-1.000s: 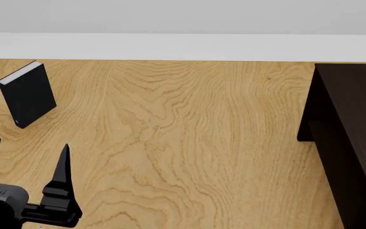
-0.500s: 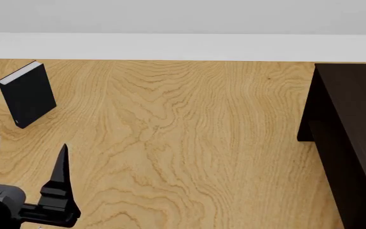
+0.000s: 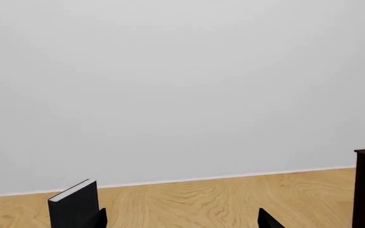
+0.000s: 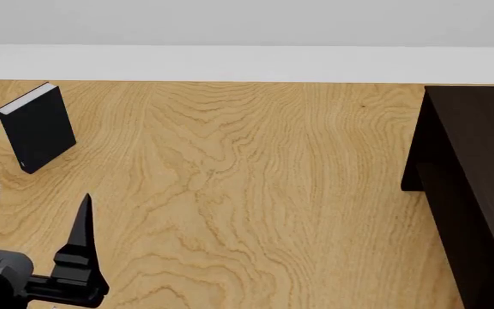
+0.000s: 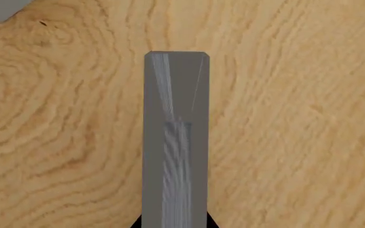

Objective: Pick up the book on the right and place it on the cabinet shelf.

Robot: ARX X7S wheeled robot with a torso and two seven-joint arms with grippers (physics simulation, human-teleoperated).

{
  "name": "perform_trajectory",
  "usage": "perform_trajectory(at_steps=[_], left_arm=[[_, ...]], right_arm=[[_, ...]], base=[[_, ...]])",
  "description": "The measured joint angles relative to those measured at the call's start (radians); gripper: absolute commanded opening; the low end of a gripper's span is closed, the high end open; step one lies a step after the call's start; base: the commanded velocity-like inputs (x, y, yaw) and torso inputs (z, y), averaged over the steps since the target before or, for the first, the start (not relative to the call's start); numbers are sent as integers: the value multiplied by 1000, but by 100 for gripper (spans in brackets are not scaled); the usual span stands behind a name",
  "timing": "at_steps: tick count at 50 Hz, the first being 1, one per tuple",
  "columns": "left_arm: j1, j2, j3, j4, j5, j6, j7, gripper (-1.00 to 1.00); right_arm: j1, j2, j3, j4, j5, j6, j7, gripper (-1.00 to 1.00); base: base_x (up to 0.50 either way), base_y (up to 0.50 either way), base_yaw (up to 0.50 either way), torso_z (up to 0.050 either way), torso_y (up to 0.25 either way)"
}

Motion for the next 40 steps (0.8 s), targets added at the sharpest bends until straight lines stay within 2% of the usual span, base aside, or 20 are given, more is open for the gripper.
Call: perform_trajectory(at_steps=[22, 40], left_arm=[[-5, -1, 0, -30, -6, 25, 0, 100], [0, -7, -5, -42, -12, 44, -2, 100]], right_arm=[[144, 19, -41, -53, 57, -22, 65, -100], [284, -9, -47, -80, 25, -20, 61, -100]], base=[[0, 0, 0, 0, 0], [0, 0, 0, 0, 1]])
